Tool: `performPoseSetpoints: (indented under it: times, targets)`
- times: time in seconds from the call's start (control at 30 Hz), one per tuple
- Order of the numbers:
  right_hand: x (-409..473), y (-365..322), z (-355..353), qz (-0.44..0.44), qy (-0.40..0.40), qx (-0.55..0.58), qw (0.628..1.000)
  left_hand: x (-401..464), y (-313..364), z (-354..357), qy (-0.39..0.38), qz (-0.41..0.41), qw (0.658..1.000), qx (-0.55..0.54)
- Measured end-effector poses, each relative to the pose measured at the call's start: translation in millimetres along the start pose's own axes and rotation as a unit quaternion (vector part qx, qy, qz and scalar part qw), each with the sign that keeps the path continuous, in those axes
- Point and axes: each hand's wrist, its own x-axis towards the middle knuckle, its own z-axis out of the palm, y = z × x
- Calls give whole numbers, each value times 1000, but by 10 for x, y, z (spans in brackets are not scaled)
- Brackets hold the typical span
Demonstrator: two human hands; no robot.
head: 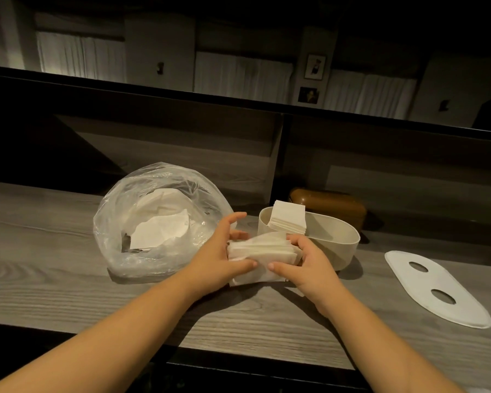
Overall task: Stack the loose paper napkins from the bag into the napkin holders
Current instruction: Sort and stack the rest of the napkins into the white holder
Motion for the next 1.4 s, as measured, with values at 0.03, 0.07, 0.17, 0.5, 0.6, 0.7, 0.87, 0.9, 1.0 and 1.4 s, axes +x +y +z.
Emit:
performPoseSetpoints:
  times: [0.03,0.07,0.17,0.5,0.6,0.7,0.87,0.9,1.0,1.4]
  targets:
    - [7,8,-6,4,13,3,1000,4,-11,2,34,-10,999,3]
    - [12,15,-9,8,24,10,1000,8,-15,3,65,-18,998,12]
    - [-9,-9,5,-8,10,10,1000,-2,4,-3,81,-10,997,13]
    - [0,-18,-6,-16,-9,-12,1000,-18,74,8,-82,-8,996,13]
    - [10,-16,-16,-5,5,-13,1000,-16,64,17,-55,-11,998,24]
    - [-18,-46,1,-14,-58,9,998,-13,65,14,-20,10,1000,9]
    - [-10,-30,19,-6,-95,-38,995,-27,89,2,-98,4,995,30]
    - [-1,-20,17,-5,-79,-47,996,-22,74,-3,-91,-1,995,31]
    - [28,-9,-4,-5,16,-29,999,-15,57,0,-28,-15,999,10]
    - [35,-35,48,-30,-35,36,998,-24,110,-2,-49,-14,999,-8]
